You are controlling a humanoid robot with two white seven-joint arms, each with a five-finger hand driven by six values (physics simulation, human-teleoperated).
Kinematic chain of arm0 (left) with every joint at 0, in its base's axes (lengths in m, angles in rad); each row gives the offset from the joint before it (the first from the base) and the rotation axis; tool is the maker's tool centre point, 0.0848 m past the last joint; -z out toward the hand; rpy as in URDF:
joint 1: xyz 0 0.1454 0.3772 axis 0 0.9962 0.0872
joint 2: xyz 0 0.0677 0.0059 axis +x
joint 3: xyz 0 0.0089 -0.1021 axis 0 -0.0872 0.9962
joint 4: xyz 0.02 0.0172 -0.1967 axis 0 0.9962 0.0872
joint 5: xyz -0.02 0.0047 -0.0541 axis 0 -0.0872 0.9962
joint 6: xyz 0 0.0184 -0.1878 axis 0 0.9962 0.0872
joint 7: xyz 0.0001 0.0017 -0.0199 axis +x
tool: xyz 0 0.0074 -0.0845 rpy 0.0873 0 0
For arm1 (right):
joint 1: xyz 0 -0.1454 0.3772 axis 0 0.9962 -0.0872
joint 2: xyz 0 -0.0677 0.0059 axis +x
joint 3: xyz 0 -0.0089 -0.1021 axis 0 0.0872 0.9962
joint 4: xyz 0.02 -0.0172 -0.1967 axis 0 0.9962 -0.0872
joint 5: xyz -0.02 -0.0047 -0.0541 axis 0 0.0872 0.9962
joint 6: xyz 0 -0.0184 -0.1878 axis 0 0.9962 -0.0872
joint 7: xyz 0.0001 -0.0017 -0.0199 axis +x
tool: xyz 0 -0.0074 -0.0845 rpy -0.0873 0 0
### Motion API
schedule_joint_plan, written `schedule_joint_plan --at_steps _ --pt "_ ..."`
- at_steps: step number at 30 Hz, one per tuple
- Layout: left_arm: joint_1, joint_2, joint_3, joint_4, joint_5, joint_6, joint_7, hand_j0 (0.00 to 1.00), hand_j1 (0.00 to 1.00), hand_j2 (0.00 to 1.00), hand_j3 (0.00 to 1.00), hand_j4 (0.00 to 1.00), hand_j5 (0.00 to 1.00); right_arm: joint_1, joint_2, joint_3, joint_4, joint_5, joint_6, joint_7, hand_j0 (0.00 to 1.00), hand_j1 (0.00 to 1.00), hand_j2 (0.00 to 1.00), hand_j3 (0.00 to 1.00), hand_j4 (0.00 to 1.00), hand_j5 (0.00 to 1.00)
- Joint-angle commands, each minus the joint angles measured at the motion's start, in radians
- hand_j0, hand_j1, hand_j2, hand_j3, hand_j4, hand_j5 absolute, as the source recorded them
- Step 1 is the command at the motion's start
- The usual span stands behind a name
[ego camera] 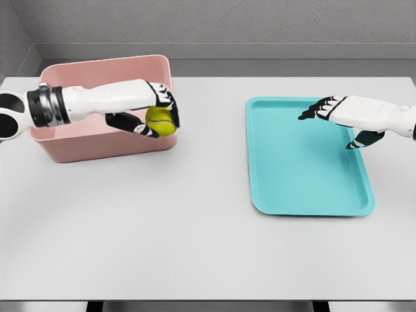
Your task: Put the tennis from the blue tray into the pink basket with both arms
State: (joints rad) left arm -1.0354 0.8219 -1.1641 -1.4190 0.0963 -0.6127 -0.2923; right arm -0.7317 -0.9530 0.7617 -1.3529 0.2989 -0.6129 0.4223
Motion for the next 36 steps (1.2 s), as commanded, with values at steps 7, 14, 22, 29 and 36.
schedule_joint_plan --at_steps 7,14,22,29,36 --pt "0.002 0.017 0.023 0.003 0.008 0.002 0.001 0.52 0.52 0.52 0.52 0.52 0.52 0.0 -0.001 -0.001 0.0 -0.006 0.002 0.0 1.0 1.0 1.0 1.0 1.0 1.0" --pt "0.003 0.022 0.03 0.008 0.008 0.002 0.001 0.52 0.52 0.52 0.52 0.52 0.52 0.0 -0.001 -0.001 0.0 -0.006 0.002 0.0 1.0 1.0 1.0 1.0 1.0 1.0" --pt "0.005 0.023 0.043 0.029 0.008 0.002 0.001 0.52 0.52 0.52 0.52 0.52 0.52 -0.002 -0.001 -0.001 0.0 -0.006 0.002 0.0 1.0 1.0 1.0 1.0 1.0 1.0" --pt "0.009 0.023 0.049 0.068 0.008 0.002 0.001 0.52 0.52 0.52 0.52 0.52 0.52 -0.014 -0.001 -0.002 -0.003 -0.007 0.002 0.0 1.0 1.0 1.0 1.0 1.0 1.0" --pt "0.014 0.026 0.063 0.081 0.008 0.002 0.001 0.52 0.52 0.52 0.52 0.52 0.52 -0.011 -0.003 -0.001 -0.002 -0.007 0.002 0.0 1.0 1.0 1.0 1.0 1.0 1.0"
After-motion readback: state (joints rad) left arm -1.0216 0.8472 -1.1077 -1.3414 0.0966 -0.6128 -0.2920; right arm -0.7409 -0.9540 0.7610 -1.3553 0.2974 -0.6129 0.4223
